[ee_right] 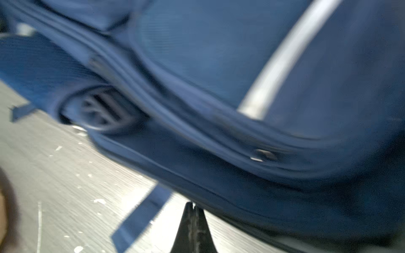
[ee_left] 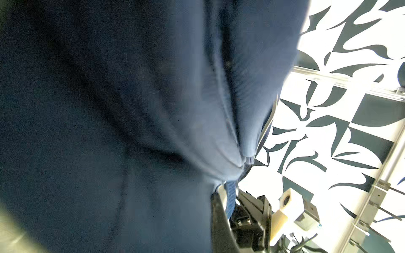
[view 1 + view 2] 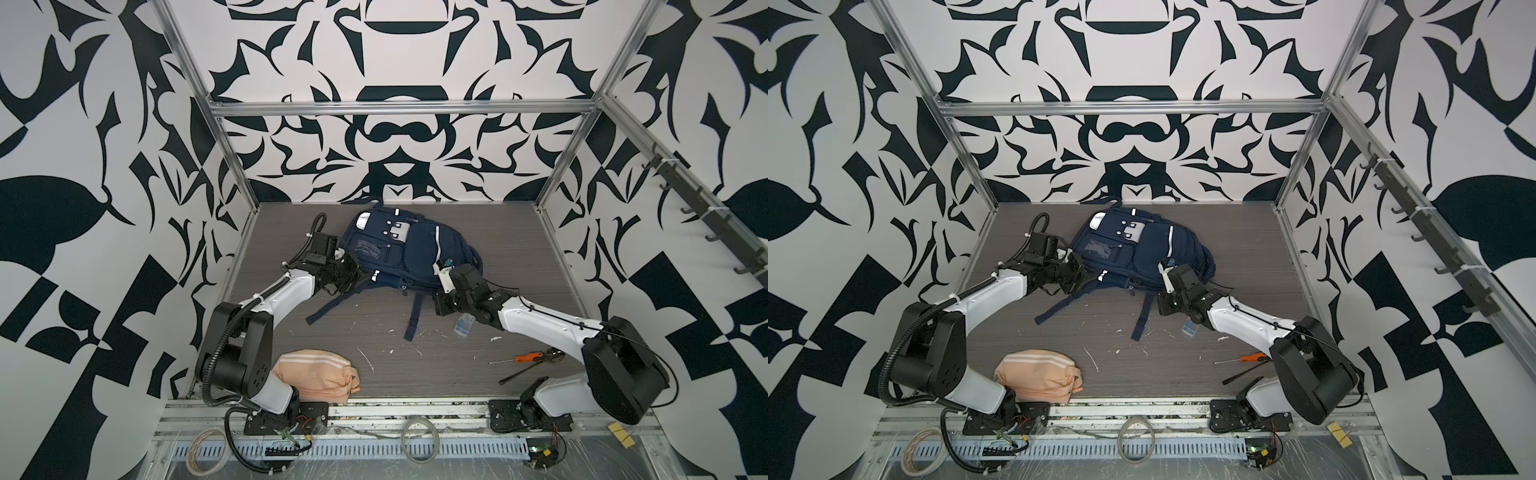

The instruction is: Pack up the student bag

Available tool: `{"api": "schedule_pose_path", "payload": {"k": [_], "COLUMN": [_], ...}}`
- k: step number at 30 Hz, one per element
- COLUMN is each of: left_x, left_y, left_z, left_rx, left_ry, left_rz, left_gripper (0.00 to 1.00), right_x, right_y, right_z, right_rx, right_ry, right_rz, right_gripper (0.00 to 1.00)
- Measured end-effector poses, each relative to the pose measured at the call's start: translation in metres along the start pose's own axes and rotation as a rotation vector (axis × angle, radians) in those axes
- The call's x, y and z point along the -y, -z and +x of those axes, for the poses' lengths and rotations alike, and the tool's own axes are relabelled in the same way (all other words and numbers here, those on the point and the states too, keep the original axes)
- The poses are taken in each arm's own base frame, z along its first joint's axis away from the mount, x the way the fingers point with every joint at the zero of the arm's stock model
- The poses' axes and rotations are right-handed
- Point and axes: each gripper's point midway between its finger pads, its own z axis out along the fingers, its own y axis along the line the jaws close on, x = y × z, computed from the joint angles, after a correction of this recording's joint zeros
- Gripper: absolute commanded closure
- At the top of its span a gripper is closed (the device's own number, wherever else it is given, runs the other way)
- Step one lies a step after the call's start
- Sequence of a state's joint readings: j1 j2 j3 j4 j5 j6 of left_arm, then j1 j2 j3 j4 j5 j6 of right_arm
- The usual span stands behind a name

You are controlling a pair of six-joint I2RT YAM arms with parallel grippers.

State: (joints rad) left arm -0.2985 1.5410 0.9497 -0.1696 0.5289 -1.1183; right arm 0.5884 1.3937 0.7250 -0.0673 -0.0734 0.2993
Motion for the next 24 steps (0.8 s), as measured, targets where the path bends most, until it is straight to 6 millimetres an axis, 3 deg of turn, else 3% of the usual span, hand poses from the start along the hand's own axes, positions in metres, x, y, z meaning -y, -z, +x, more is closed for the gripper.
{"api": "schedule_pose_path", "payload": {"k": [2, 4, 6, 7, 10, 15, 19, 24], "left_x": [-0.002, -0.002, -0.001, 0.001, 0.009, 0.018, 0.028, 0.058], "left_y": [0.003, 0.004, 0.005, 0.005, 0.007, 0.007, 0.008, 0.011], "left_z": [-0.003, -0.002, 0.0, 0.0, 0.003, 0.008, 0.015, 0.025], "left_rx": [0.003, -0.007, -0.018, -0.023, -0.039, -0.061, -0.078, -0.1], "left_ry": [-0.009, -0.02, -0.03, -0.034, -0.046, -0.059, -0.061, -0.09], "left_rz": [0.0, 0.002, 0.006, 0.009, 0.025, 0.039, 0.048, 0.086], "left_gripper": [1.0, 1.0, 1.0, 1.0, 1.0, 1.0, 1.0, 1.0], "right_x": [0.0, -0.007, -0.019, -0.025, -0.044, -0.067, -0.076, -0.08], "right_y": [0.004, 0.006, 0.007, 0.007, 0.01, 0.015, 0.016, 0.011], "right_z": [-0.001, -0.001, 0.0, 0.0, 0.002, -0.006, -0.022, -0.037], "right_rx": [0.001, -0.005, -0.019, -0.023, -0.028, 0.0, 0.062, 0.137], "right_ry": [0.011, 0.026, 0.05, 0.053, 0.073, 0.07, 0.052, 0.017], "right_rz": [-0.008, -0.05, -0.114, -0.141, -0.227, -0.333, -0.375, -0.405], "right_gripper": [0.96, 0.76, 0.43, 0.35, 0.23, 0.2, 0.31, 0.36]}}
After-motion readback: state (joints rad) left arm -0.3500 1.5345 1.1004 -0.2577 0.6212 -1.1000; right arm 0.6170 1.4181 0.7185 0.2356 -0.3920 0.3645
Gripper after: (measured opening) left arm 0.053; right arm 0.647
